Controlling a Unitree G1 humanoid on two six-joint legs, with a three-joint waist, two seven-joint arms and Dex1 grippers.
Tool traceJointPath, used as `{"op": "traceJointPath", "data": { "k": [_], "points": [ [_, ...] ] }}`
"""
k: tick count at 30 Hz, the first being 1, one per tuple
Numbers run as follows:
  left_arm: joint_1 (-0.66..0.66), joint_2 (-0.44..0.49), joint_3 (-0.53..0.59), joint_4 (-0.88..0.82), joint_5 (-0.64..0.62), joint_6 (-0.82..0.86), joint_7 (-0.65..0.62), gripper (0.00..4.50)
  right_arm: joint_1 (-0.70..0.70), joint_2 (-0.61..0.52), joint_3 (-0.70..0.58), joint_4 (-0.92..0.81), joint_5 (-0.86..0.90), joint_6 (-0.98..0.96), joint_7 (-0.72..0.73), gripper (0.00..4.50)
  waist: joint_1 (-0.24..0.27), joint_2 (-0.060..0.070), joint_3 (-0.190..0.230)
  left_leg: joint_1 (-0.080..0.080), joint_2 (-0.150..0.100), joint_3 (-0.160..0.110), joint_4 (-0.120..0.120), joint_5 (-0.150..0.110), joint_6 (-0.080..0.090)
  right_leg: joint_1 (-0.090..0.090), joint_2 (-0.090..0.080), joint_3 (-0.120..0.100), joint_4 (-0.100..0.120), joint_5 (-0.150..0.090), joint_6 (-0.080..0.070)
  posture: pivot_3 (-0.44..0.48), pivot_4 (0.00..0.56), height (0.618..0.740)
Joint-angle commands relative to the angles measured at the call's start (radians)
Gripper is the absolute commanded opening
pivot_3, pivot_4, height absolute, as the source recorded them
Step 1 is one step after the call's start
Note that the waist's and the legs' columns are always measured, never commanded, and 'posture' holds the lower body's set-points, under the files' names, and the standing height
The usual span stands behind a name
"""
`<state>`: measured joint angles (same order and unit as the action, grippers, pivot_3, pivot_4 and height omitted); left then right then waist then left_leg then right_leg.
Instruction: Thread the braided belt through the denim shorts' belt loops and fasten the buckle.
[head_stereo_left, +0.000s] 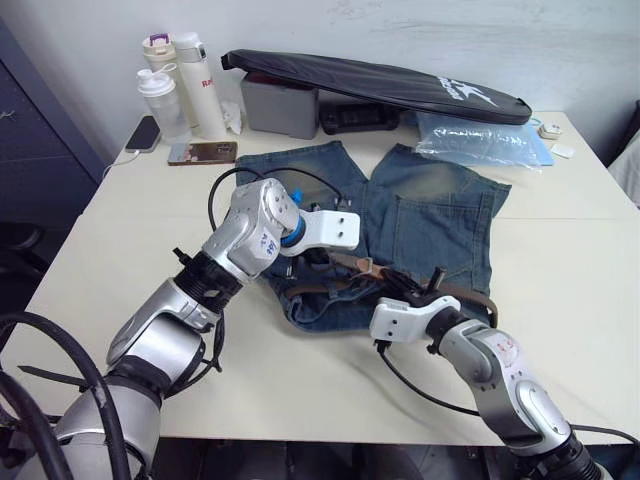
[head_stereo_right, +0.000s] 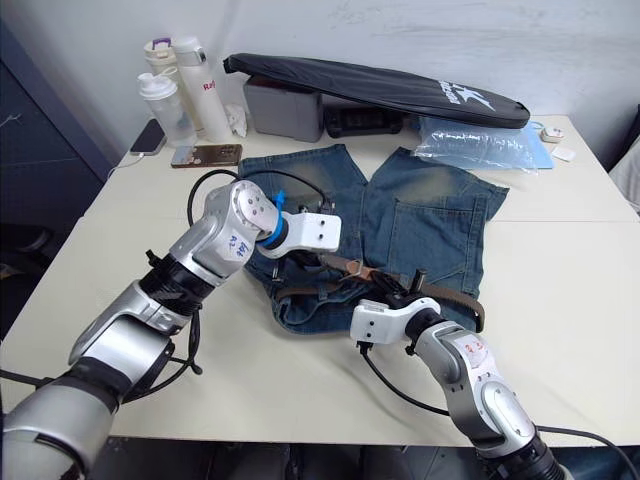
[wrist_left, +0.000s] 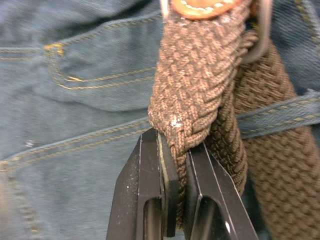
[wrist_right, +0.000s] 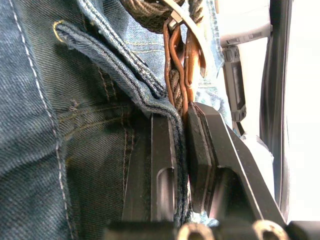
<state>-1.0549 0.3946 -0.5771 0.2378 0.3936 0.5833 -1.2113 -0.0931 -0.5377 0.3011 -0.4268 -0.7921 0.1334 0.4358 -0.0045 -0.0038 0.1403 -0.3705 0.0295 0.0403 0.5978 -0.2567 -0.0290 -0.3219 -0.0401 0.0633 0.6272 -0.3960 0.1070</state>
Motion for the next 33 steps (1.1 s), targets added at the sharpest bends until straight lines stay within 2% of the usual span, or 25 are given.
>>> {"op": "traceJointPath", "data": {
  "k": [1, 10, 17, 26, 33],
  "points": [
    [-0.005, -0.045, -0.005, -0.086, -0.039, 0.057, -0.031, 0.00, -0.003, 0.015, -0.026, -0.014, 0.014, 0.001, 0.001, 0.05, 0.000, 0.000, 0.000, 0.000, 0.000, 0.000, 0.000, 0.000, 0.000, 0.000, 0.000, 0.000, 0.000, 0.000, 0.000, 0.000, 0.150, 0.740],
    [0.032, -0.119, 0.015, -0.092, -0.068, 0.122, 0.016, 0.00, 0.017, 0.046, -0.056, -0.021, 0.049, 0.023, 0.002, 0.05, 0.002, 0.000, 0.000, 0.000, 0.000, 0.000, 0.001, 0.000, 0.000, 0.000, 0.000, 0.001, 0.000, 0.000, 0.000, 0.000, 0.150, 0.740],
    [0.057, -0.148, 0.027, -0.092, -0.093, 0.170, 0.036, 0.00, 0.059, 0.123, -0.104, -0.041, 0.175, 0.084, 0.027, 0.05, 0.002, 0.001, -0.001, 0.000, 0.000, -0.001, 0.000, 0.000, 0.000, 0.001, 0.000, 0.001, 0.000, 0.000, 0.000, 0.000, 0.150, 0.740],
    [0.057, -0.219, 0.030, -0.097, -0.134, 0.234, 0.082, 0.00, 0.052, 0.113, -0.071, -0.056, 0.173, 0.071, 0.053, 0.05, 0.002, 0.001, -0.001, 0.000, -0.001, -0.001, 0.000, 0.000, 0.000, 0.001, 0.000, 0.001, 0.000, 0.000, 0.000, 0.000, 0.150, 0.740],
    [0.019, -0.220, 0.045, -0.066, -0.138, 0.198, 0.114, 0.00, 0.057, 0.090, -0.049, -0.053, 0.154, 0.057, 0.070, 0.05, 0.002, 0.001, -0.001, 0.000, -0.001, -0.001, 0.001, 0.000, 0.000, 0.001, 0.002, 0.002, 0.000, 0.000, 0.000, 0.000, 0.150, 0.740]
  ]
}}
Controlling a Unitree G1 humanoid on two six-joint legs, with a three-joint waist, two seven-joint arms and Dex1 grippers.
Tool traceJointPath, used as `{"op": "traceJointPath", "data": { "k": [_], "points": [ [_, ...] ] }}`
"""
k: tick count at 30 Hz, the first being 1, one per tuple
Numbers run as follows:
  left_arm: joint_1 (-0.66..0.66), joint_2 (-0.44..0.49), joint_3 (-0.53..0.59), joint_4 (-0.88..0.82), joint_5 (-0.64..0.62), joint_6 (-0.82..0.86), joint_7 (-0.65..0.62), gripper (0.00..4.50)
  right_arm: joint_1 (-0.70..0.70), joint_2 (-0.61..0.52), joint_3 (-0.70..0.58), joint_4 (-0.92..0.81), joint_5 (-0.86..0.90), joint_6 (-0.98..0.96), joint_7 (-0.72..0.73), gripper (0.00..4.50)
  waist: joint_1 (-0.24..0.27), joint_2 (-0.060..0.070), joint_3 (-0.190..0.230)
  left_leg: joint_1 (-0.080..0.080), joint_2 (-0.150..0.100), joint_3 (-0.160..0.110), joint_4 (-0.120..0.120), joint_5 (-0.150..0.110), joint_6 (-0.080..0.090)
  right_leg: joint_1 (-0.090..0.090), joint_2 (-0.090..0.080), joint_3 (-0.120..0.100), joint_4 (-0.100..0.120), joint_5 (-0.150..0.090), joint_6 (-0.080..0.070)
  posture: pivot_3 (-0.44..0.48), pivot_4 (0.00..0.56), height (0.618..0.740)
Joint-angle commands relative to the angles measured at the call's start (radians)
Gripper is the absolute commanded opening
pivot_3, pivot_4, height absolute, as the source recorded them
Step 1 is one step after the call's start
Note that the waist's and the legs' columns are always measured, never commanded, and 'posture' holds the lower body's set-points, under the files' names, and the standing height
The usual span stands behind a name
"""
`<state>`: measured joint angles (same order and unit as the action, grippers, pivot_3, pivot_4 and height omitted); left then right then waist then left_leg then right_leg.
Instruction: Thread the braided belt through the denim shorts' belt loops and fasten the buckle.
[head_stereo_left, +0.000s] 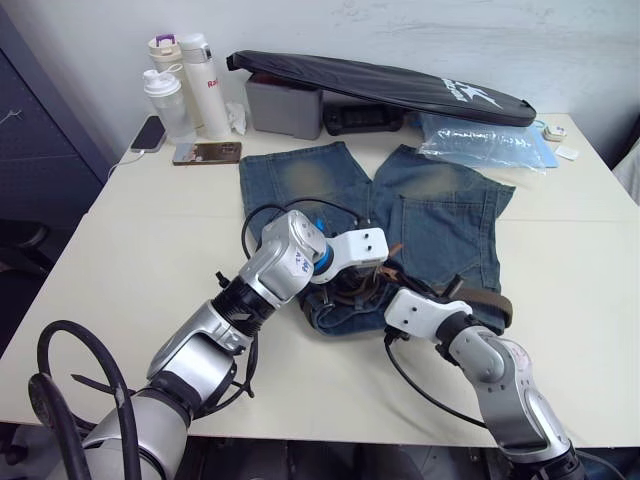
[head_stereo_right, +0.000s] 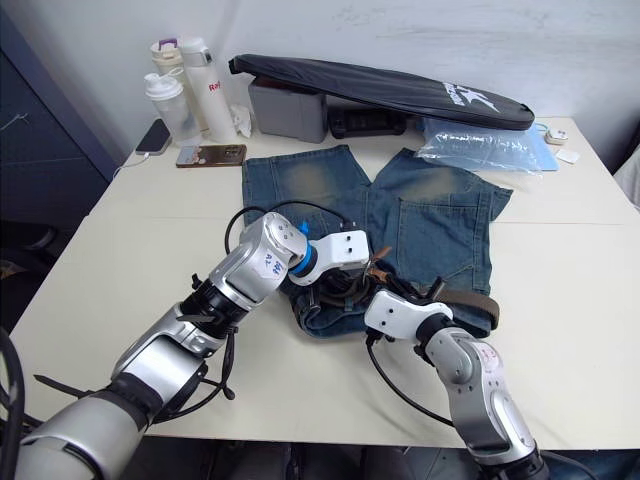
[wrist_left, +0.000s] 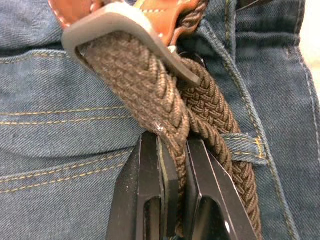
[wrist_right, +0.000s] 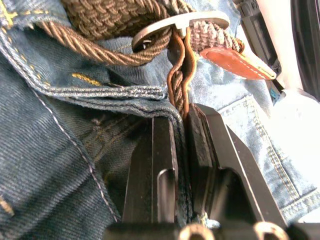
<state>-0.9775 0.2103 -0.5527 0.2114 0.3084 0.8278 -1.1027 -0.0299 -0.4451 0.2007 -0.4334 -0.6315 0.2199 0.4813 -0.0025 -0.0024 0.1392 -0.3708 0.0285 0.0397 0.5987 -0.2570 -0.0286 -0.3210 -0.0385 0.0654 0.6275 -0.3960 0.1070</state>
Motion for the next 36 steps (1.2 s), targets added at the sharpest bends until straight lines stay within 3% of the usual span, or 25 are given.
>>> {"op": "traceJointPath", "data": {
  "k": [1, 13, 18, 23, 28, 31, 36],
  "points": [
    [-0.068, -0.033, 0.029, -0.028, -0.056, -0.053, 0.007, 0.00, -0.004, -0.004, 0.053, -0.046, -0.007, -0.030, 0.024, 0.05, 0.000, 0.000, 0.000, 0.000, 0.000, 0.000, 0.000, 0.000, 0.000, 0.000, 0.000, 0.000, 0.000, 0.000, 0.000, 0.000, 0.150, 0.740],
    [-0.093, -0.078, 0.058, 0.050, -0.103, -0.098, 0.063, 0.00, -0.005, -0.012, 0.064, -0.048, -0.005, -0.034, 0.035, 0.05, -0.001, 0.000, 0.000, 0.000, 0.000, 0.000, 0.000, 0.000, 0.000, 0.000, 0.001, 0.004, 0.000, 0.000, 0.000, 0.000, 0.150, 0.740],
    [-0.102, -0.071, 0.099, 0.039, -0.133, -0.063, 0.057, 2.11, 0.001, -0.017, 0.048, -0.055, 0.011, -0.015, 0.056, 0.00, -0.001, 0.000, 0.000, 0.000, 0.000, 0.000, 0.001, 0.000, 0.000, 0.000, 0.002, 0.005, 0.000, 0.000, 0.000, 0.000, 0.150, 0.740],
    [-0.072, 0.029, 0.130, -0.040, -0.195, 0.033, -0.018, 4.42, 0.012, -0.025, 0.015, -0.090, 0.030, 0.036, 0.098, 0.00, -0.003, 0.000, 0.000, 0.000, 0.001, 0.000, 0.000, 0.000, 0.000, 0.000, 0.003, 0.005, 0.000, 0.000, 0.000, 0.000, 0.150, 0.740],
    [-0.037, 0.134, 0.155, -0.114, -0.274, 0.126, -0.060, 4.47, 0.020, -0.034, 0.001, -0.127, 0.043, 0.093, 0.147, 0.00, -0.004, 0.001, -0.001, 0.002, 0.002, 0.000, 0.000, -0.001, -0.001, 0.000, 0.007, 0.010, 0.000, 0.000, 0.000, 0.000, 0.150, 0.740],
    [-0.046, 0.181, 0.227, -0.135, -0.360, 0.228, -0.080, 4.47, 0.011, -0.049, -0.018, -0.167, 0.074, 0.154, 0.211, 0.00, -0.003, 0.001, 0.000, 0.002, 0.002, -0.001, 0.000, -0.001, -0.001, -0.001, 0.008, 0.012, 0.001, 0.000, 0.000, 0.000, 0.150, 0.740],
    [-0.046, 0.259, 0.248, -0.158, -0.450, 0.270, -0.104, 4.47, -0.016, -0.039, -0.025, -0.234, 0.163, 0.336, 0.328, 0.00, -0.001, 0.001, 0.000, 0.001, 0.002, -0.001, 0.001, -0.001, -0.002, -0.001, 0.008, 0.013, 0.001, 0.000, 0.000, 0.000, 0.150, 0.740]
  ]
}}
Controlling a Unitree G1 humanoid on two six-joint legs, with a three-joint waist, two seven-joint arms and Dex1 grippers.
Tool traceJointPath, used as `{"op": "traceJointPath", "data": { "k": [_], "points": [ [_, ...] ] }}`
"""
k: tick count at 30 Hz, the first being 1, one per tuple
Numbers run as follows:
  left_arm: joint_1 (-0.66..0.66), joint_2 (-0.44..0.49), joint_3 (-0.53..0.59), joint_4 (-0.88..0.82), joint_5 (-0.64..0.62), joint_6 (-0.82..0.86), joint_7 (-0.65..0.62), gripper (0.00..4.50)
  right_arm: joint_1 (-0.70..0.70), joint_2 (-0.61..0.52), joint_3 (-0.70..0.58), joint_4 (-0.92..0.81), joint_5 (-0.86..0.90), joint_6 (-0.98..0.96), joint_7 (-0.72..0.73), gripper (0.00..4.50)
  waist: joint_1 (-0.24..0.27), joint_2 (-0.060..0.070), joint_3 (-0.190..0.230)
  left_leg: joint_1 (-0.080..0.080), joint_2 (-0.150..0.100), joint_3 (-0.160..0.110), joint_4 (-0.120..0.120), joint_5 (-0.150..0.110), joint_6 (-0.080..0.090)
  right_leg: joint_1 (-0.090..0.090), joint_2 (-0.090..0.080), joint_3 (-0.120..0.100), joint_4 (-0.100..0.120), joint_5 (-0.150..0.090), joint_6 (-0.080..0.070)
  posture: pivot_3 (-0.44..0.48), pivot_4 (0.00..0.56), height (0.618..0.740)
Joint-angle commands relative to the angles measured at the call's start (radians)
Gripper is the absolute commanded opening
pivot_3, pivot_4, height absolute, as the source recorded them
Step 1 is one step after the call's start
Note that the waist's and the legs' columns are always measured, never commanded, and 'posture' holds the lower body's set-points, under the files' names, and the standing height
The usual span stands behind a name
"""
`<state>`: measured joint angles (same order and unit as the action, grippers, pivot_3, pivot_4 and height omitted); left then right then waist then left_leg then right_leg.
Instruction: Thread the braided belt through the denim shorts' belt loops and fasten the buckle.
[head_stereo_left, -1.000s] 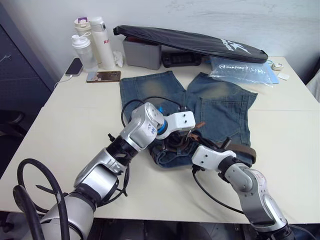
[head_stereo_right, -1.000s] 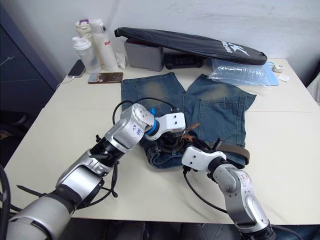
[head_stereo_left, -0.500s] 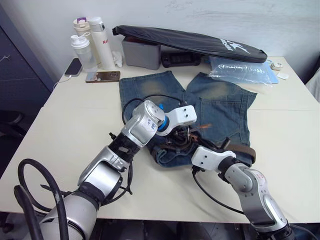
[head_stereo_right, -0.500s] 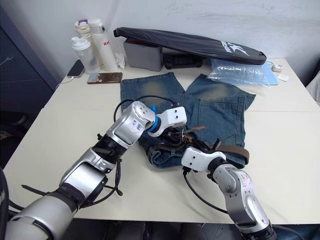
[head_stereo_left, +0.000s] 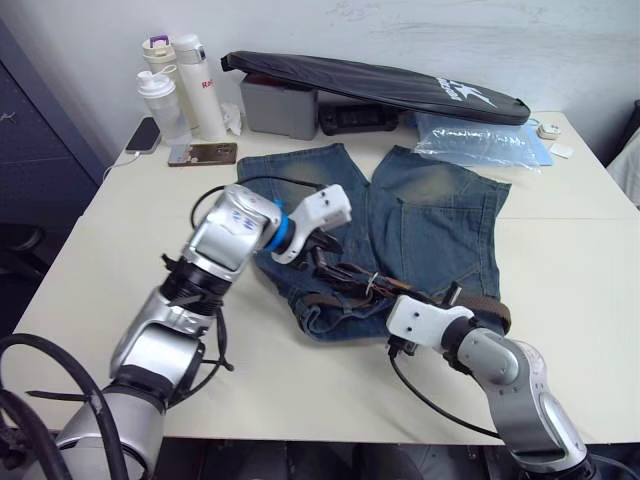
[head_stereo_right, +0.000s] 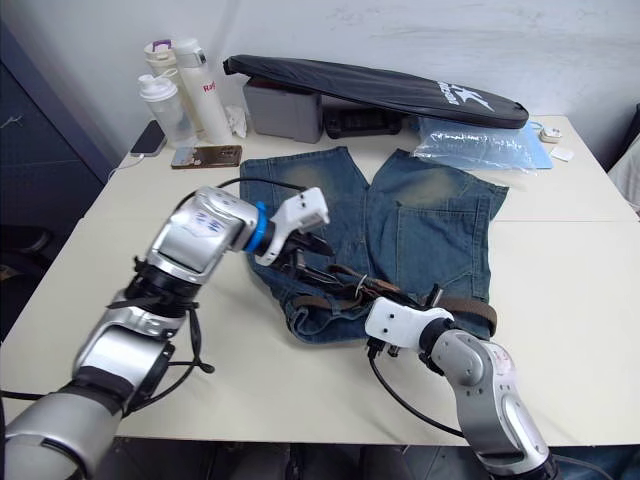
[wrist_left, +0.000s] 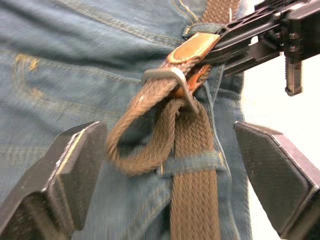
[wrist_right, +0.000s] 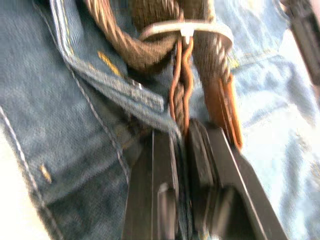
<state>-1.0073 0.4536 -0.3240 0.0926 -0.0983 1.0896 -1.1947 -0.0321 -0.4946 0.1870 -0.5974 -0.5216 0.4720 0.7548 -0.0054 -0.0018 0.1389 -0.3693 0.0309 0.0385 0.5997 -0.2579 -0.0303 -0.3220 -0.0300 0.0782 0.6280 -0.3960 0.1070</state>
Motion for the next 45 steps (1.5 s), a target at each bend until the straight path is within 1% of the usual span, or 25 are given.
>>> {"op": "traceJointPath", "data": {
  "k": [1, 4, 7, 9, 10, 12, 14, 15, 17, 19, 22, 25, 28, 34, 40, 45],
  "points": [
    [-0.012, 0.028, 0.015, -0.048, -0.056, 0.003, -0.018, 4.47, -0.022, 0.011, -0.008, -0.088, 0.069, 0.128, 0.077, 0.00, 0.003, 0.000, 0.000, 0.000, 0.000, -0.001, 0.000, 0.000, 0.000, 0.000, 0.000, 0.000, 0.000, 0.000, 0.000, 0.000, 0.150, 0.740],
    [0.001, 0.046, 0.009, -0.072, -0.090, 0.000, -0.019, 4.47, -0.086, 0.065, -0.041, -0.127, 0.128, 0.262, 0.078, 0.00, 0.001, 0.000, 0.000, -0.001, -0.001, -0.001, -0.001, 0.000, 0.000, 0.000, 0.000, 0.004, 0.000, 0.000, 0.000, 0.000, 0.150, 0.740],
    [0.007, 0.051, 0.002, -0.089, -0.116, -0.001, -0.008, 4.47, -0.125, 0.030, -0.037, -0.136, 0.128, 0.281, 0.073, 0.00, 0.000, 0.000, 0.000, 0.000, 0.000, -0.001, -0.001, 0.000, 0.000, 0.000, 0.001, 0.005, 0.001, 0.000, 0.000, 0.000, 0.150, 0.740],
    [0.007, 0.049, -0.001, -0.097, -0.132, 0.005, 0.004, 4.50, -0.141, 0.023, -0.026, -0.155, 0.155, 0.319, 0.084, 1.00, 0.000, 0.000, 0.000, 0.000, 0.000, -0.001, -0.001, 0.000, 0.000, 0.000, 0.001, 0.005, 0.000, 0.000, 0.000, 0.000, 0.150, 0.740],
    [0.007, 0.048, -0.002, -0.096, -0.140, 0.007, 0.006, 4.50, -0.151, 0.022, -0.023, -0.175, 0.177, 0.350, 0.096, 1.42, 0.000, 0.000, 0.000, 0.000, 0.000, -0.001, -0.001, 0.000, 0.000, -0.001, 0.001, 0.005, 0.000, 0.000, 0.000, 0.000, 0.150, 0.740],
    [0.006, 0.054, -0.007, -0.093, -0.152, 0.008, 0.005, 4.50, -0.168, 0.005, -0.023, -0.210, 0.209, 0.396, 0.119, 2.12, -0.001, 0.000, 0.000, 0.000, 0.000, -0.001, -0.001, 0.000, 0.000, -0.001, 0.001, 0.006, 0.000, 0.000, 0.000, 0.000, 0.150, 0.740],
    [0.008, 0.072, -0.023, -0.095, -0.163, 0.000, -0.009, 4.50, -0.176, -0.040, -0.039, -0.256, 0.255, 0.451, 0.165, 3.14, -0.001, 0.000, 0.000, 0.000, 0.000, -0.001, -0.001, 0.000, 0.000, -0.001, 0.001, 0.007, 0.000, 0.000, 0.000, 0.000, 0.150, 0.740],
    [0.010, 0.080, -0.029, -0.096, -0.165, -0.005, -0.013, 4.50, -0.179, -0.057, -0.049, -0.274, 0.279, 0.478, 0.178, 3.51, -0.001, 0.000, 0.000, 0.000, 0.000, -0.001, -0.001, 0.000, 0.000, -0.001, 0.001, 0.007, 0.000, 0.000, 0.000, 0.000, 0.150, 0.740],
    [0.012, 0.097, -0.043, -0.095, -0.173, -0.015, -0.021, 4.50, -0.178, -0.104, -0.074, -0.317, 0.344, 0.529, 0.221, 4.41, -0.001, 0.000, 0.000, 0.000, 0.000, -0.001, -0.002, 0.000, 0.000, -0.001, 0.001, 0.007, 0.000, 0.000, 0.000, 0.000, 0.150, 0.740],
    [0.013, 0.109, -0.049, -0.096, -0.183, -0.021, -0.027, 4.50, -0.176, -0.148, -0.106, -0.356, 0.417, 0.585, 0.265, 4.47, -0.001, -0.001, 0.000, 0.000, 0.000, -0.001, -0.002, -0.001, 0.001, -0.001, 0.001, 0.007, 0.000, 0.000, 0.000, 0.000, 0.150, 0.740],
    [0.018, 0.131, -0.050, -0.102, -0.202, -0.026, -0.041, 4.50, -0.184, -0.203, -0.194, -0.400, 0.521, 0.640, 0.315, 4.47, -0.001, -0.001, 0.000, -0.001, 0.000, -0.001, -0.002, -0.001, 0.001, -0.001, 0.001, 0.007, 0.000, 0.000, 0.000, 0.000, 0.150, 0.740],
    [0.034, 0.154, -0.041, -0.121, -0.230, -0.027, -0.063, 4.50, -0.241, -0.217, -0.242, -0.350, 0.532, 0.601, 0.243, 4.47, -0.003, -0.001, 0.000, -0.001, 0.000, -0.001, -0.002, -0.002, 0.003, 0.000, 0.001, 0.008, 0.000, 0.000, 0.000, 0.000, 0.150, 0.740],
    [0.043, 0.164, -0.026, -0.122, -0.251, -0.022, -0.058, 4.50, -0.268, -0.226, -0.222, -0.290, 0.528, 0.558, 0.172, 4.47, -0.007, -0.001, 0.000, 0.000, 0.000, -0.002, -0.002, -0.002, 0.003, 0.000, -0.001, 0.009, -0.001, 0.000, 0.000, 0.000, 0.150, 0.740],
    [0.093, 0.213, 0.005, -0.139, -0.282, 0.003, -0.028, 4.50, -0.275, -0.168, -0.148, -0.225, 0.565, 0.548, 0.059, 4.47, -0.018, -0.001, 0.000, 0.000, 0.001, -0.002, -0.002, -0.003, 0.005, -0.001, -0.002, 0.010, -0.001, 0.000, 0.000, 0.000, 0.150, 0.740],
    [0.133, 0.232, 0.015, -0.198, -0.317, 0.044, 0.008, 4.50, -0.263, -0.138, -0.106, -0.170, 0.582, 0.561, -0.024, 4.47, -0.022, -0.002, 0.000, -0.001, 0.000, -0.003, -0.001, -0.003, 0.005, -0.001, -0.004, 0.010, -0.001, 0.000, 0.000, 0.000, 0.150, 0.740],
    [0.143, 0.233, 0.015, -0.213, -0.325, 0.055, 0.046, 4.50, -0.263, -0.135, -0.083, -0.145, 0.604, 0.570, -0.057, 4.47, -0.022, -0.002, 0.000, -0.001, 0.000, -0.003, -0.002, -0.003, 0.005, -0.001, -0.004, 0.010, -0.001, 0.000, 0.000, 0.000, 0.150, 0.740]
  ]
}}
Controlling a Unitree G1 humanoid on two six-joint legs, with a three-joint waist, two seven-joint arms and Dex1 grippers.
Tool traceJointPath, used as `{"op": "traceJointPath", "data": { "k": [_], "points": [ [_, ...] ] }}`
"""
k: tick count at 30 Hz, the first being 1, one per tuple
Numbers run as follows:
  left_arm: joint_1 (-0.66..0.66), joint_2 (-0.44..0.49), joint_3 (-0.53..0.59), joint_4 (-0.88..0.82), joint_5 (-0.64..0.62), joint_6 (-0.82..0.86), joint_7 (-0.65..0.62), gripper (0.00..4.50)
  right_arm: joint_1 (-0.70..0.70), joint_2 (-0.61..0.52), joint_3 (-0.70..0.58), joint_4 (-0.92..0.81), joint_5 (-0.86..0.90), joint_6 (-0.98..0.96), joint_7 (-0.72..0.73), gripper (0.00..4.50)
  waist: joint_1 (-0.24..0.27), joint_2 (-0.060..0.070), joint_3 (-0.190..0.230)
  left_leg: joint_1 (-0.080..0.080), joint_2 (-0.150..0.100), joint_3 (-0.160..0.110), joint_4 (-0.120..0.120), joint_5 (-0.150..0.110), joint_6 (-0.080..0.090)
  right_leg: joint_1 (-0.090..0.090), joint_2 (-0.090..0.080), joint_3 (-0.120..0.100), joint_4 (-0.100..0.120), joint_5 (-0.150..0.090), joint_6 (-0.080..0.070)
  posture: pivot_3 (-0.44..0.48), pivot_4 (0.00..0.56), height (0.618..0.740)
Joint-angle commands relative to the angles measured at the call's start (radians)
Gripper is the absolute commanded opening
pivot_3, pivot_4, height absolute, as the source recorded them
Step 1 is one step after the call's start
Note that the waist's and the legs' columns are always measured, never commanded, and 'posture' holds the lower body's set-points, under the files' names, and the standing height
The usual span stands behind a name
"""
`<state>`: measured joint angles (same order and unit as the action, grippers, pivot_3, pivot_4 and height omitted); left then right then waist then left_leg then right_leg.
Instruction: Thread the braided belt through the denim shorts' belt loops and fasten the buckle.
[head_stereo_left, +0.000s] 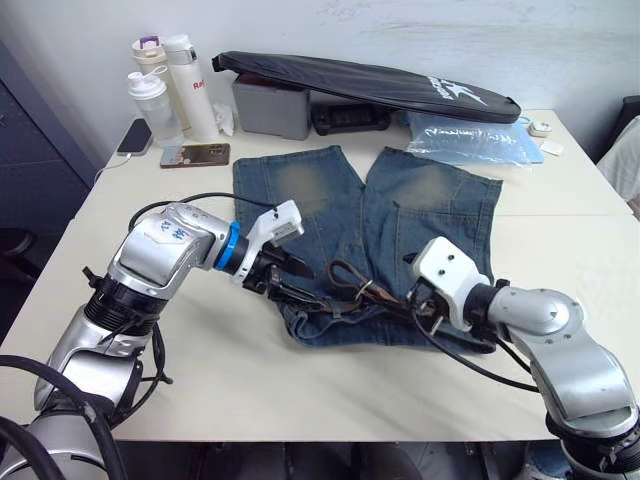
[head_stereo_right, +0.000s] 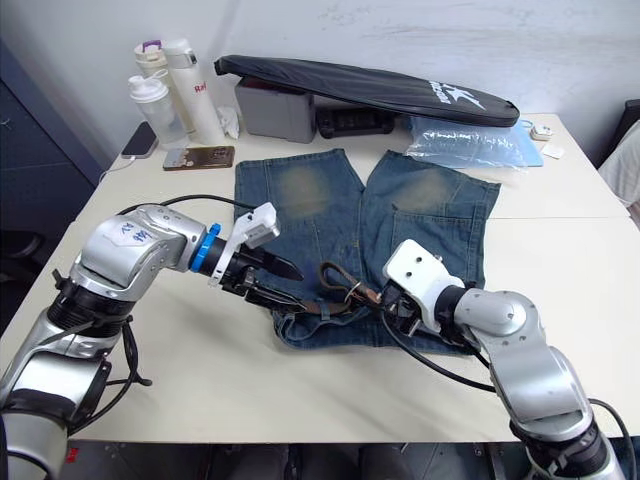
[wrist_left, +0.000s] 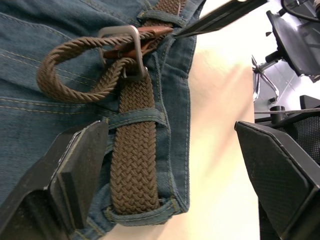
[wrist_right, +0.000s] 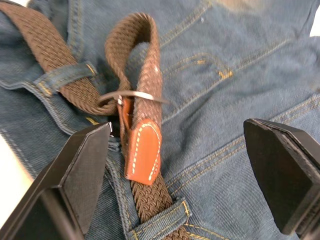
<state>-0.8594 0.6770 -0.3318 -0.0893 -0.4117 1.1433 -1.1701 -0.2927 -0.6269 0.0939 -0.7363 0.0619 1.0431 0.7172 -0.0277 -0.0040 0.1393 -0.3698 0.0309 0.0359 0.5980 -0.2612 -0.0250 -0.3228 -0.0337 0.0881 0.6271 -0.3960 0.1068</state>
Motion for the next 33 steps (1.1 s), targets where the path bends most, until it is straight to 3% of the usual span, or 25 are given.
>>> {"op": "traceJointPath", "data": {
  "k": [1, 4, 7, 12, 14, 25, 29, 33],
  "points": [
    [-0.004, 0.010, 0.020, -0.030, -0.008, -0.002, 0.030, 4.50, -0.001, -0.006, 0.016, -0.006, 0.026, 0.001, -0.020, 4.47, 0.000, 0.000, 0.000, 0.000, 0.000, 0.000, 0.000, 0.000, 0.000, 0.000, 0.000, 0.000, 0.000, 0.000, 0.000, 0.000, 0.150, 0.740],
    [-0.004, -0.002, 0.034, -0.012, -0.006, -0.010, 0.062, 4.50, 0.001, -0.005, 0.019, -0.018, 0.049, 0.009, -0.026, 4.47, 0.000, 0.000, 0.000, 0.000, 0.000, 0.000, 0.000, 0.000, 0.000, 0.000, 0.000, 0.000, 0.000, 0.000, 0.000, 0.000, 0.150, 0.740],
    [-0.021, -0.003, 0.066, 0.027, -0.020, 0.006, 0.081, 3.62, 0.001, -0.005, -0.005, -0.044, 0.087, 0.028, -0.023, 4.50, 0.000, 0.000, 0.000, 0.000, 0.000, 0.000, 0.000, 0.000, 0.000, 0.000, 0.000, 0.000, 0.000, 0.000, 0.000, 0.000, 0.150, 0.740],
    [-0.013, 0.015, 0.039, 0.032, -0.010, -0.019, 0.078, 1.29, 0.005, -0.037, -0.025, -0.065, 0.134, 0.039, -0.016, 4.50, 0.000, 0.000, 0.000, 0.000, 0.000, 0.000, -0.001, 0.000, 0.000, 0.000, 0.000, 0.000, -0.001, 0.000, 0.000, 0.000, 0.150, 0.740],
    [-0.003, 0.008, 0.006, 0.027, 0.008, -0.046, 0.082, 0.13, 0.002, -0.052, -0.034, -0.068, 0.155, 0.040, -0.013, 4.50, 0.000, 0.000, 0.000, 0.000, 0.000, 0.000, -0.001, 0.000, 0.000, 0.000, 0.000, 0.000, -0.001, 0.000, 0.000, 0.000, 0.150, 0.740],
    [0.075, -0.066, -0.160, 0.071, 0.082, -0.142, 0.097, 0.05, -0.012, -0.115, -0.095, -0.076, 0.214, 0.058, -0.035, 4.50, 0.001, 0.000, 0.000, 0.000, 0.000, 0.000, -0.001, 0.000, 0.000, 0.000, -0.001, 0.000, -0.003, 0.000, 0.000, 0.000, 0.150, 0.740],
    [0.136, -0.048, -0.247, 0.060, 0.157, -0.181, 0.115, 0.05, -0.004, -0.137, -0.099, -0.087, 0.232, 0.062, -0.036, 4.50, -0.001, 0.000, 0.000, 0.000, 0.000, 0.000, -0.001, -0.001, 0.001, 0.000, -0.001, 0.000, -0.005, 0.000, 0.000, 0.000, 0.150, 0.740],
    [0.170, -0.052, -0.248, 0.069, 0.177, -0.187, 0.126, 0.05, 0.009, -0.182, -0.048, -0.077, 0.213, 0.035, -0.049, 4.50, -0.001, -0.001, -0.005, 0.001, 0.000, 0.000, -0.001, -0.001, 0.002, 0.001, -0.001, 0.001, -0.006, 0.000, 0.000, 0.000, 0.150, 0.740]
  ]
}}
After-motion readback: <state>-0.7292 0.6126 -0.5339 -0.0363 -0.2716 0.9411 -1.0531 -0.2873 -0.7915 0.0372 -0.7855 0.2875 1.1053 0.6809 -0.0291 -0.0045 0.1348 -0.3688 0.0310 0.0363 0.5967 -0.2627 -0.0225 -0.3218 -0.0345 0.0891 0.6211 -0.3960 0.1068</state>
